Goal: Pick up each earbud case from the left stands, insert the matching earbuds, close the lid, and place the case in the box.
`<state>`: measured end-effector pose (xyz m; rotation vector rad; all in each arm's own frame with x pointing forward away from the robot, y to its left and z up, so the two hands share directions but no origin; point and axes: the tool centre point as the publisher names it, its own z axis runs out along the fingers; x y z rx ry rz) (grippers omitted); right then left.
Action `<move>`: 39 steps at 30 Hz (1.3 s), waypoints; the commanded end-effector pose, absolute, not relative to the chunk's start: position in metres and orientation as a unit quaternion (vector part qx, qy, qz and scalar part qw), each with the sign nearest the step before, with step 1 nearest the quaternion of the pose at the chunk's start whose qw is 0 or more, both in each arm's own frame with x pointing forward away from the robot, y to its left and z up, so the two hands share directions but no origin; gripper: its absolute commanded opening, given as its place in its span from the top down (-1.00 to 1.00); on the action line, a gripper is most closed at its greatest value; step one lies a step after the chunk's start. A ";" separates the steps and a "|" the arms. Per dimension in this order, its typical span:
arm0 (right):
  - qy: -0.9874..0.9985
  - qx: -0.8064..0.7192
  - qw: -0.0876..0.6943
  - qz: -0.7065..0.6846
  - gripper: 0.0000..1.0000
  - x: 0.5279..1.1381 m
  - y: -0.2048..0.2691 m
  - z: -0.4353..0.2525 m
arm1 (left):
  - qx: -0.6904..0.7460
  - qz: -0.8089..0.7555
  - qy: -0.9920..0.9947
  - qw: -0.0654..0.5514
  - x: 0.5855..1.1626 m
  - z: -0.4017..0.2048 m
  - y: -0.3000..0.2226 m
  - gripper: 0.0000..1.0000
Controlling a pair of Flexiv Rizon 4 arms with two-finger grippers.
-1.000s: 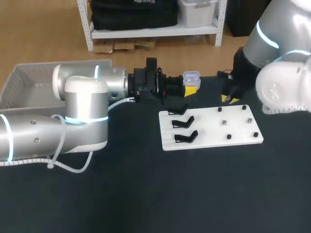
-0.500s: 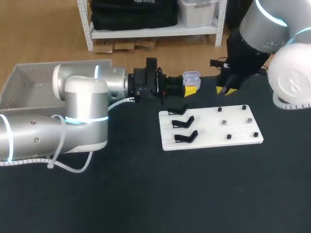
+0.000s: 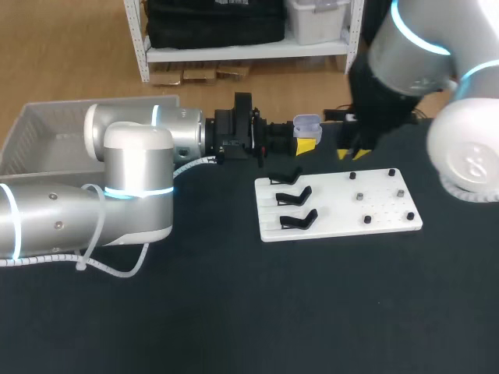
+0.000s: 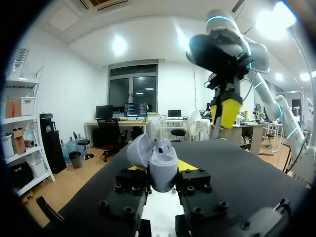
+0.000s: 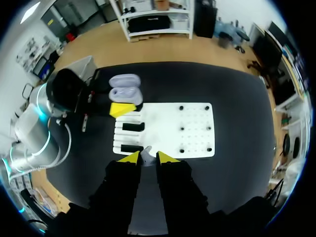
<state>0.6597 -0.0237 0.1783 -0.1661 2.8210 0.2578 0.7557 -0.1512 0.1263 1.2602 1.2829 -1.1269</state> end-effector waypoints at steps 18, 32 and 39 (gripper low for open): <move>0.984 -0.169 0.039 0.037 1.00 0.731 0.043 0.204 | 0.519 -0.464 0.528 0.486 0.757 0.127 -0.151 1.00; 0.986 -0.157 0.052 0.019 1.00 0.736 0.031 0.191 | 0.519 -0.464 0.528 0.486 0.757 0.127 -0.151 1.00; 0.985 -0.158 0.065 0.021 1.00 0.734 0.033 0.183 | 0.519 -0.464 0.528 0.486 0.757 0.127 -0.151 1.00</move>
